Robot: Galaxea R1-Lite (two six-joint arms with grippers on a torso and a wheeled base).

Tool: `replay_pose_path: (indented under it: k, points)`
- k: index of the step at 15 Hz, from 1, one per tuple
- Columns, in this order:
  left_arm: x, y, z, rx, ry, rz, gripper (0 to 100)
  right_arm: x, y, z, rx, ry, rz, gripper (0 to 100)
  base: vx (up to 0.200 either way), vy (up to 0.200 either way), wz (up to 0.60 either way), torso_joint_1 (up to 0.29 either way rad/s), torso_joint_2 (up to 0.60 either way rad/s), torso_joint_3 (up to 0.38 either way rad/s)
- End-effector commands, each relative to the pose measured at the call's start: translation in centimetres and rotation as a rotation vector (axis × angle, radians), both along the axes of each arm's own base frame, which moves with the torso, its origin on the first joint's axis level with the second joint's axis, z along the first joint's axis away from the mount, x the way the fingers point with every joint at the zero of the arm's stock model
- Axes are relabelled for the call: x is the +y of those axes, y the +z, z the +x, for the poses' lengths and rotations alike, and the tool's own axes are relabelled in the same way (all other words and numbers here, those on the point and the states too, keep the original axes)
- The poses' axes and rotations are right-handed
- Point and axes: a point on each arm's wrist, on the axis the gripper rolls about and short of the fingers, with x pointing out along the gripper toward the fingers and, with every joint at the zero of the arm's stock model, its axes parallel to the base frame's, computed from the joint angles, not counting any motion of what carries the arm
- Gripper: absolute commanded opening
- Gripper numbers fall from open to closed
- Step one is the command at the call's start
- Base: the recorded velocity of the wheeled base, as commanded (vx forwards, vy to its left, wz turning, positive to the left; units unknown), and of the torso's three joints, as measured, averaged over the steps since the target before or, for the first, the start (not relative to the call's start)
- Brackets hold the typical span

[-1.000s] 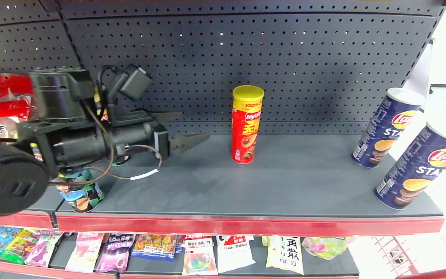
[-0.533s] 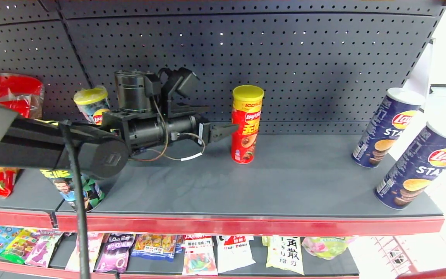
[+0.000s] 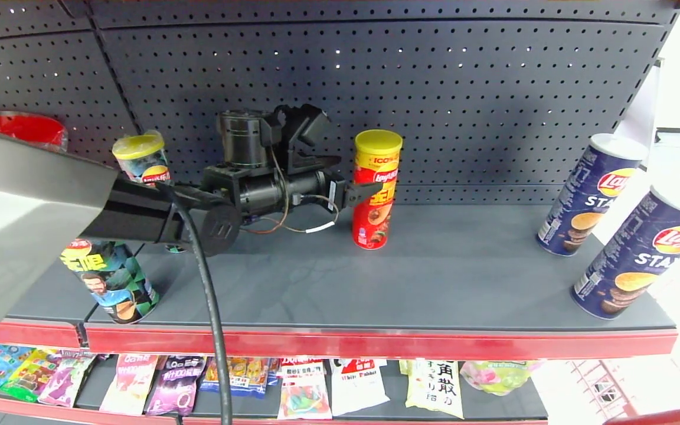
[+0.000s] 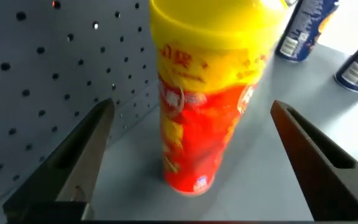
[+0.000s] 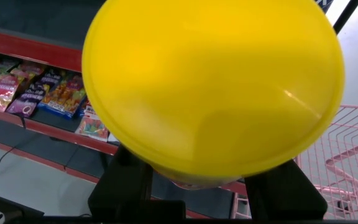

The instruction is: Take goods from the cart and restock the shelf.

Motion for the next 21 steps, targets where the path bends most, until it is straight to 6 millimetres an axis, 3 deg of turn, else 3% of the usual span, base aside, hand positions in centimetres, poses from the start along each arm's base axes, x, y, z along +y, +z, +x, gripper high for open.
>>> replay_pose_path:
  k: [1, 10, 11, 17, 21]
  points:
    - [-0.9, -0.5, 0.6, -0.001, -0.012, -0.001, 100, 0.0, -0.1, 0.0, 0.004, 0.000, 0.001, 0, 0.000, 0.000, 0.00, 0.000, 0.00, 0.000]
    - [-3.7, -0.2, 2.6, 0.034, -0.046, 0.020, 100, 0.0, -0.2, 0.0, 0.006, -0.009, 0.003, 0, 0.000, 0.000, 0.00, 0.000, 0.00, 0.000]
    - [-3.8, -0.3, 2.7, 0.034, -0.047, 0.020, 0, 0.0, -0.2, 0.0, 0.008, -0.009, 0.003, 0, 0.000, 0.000, 0.00, 0.000, 0.00, 0.000]
    - [-3.8, -0.1, 2.5, 0.035, -0.067, 0.017, 0, 0.0, -0.4, 0.1, 0.013, -0.012, 0.002, 0, 0.000, 0.000, 0.00, 0.000, 0.00, 0.000]
    - [-2.7, 1.8, 0.6, 0.040, -0.213, -0.001, 0, 0.0, -0.4, 0.1, 0.013, -0.012, 0.002, 0, 0.000, 0.000, 0.00, 0.000, 0.00, 0.000]
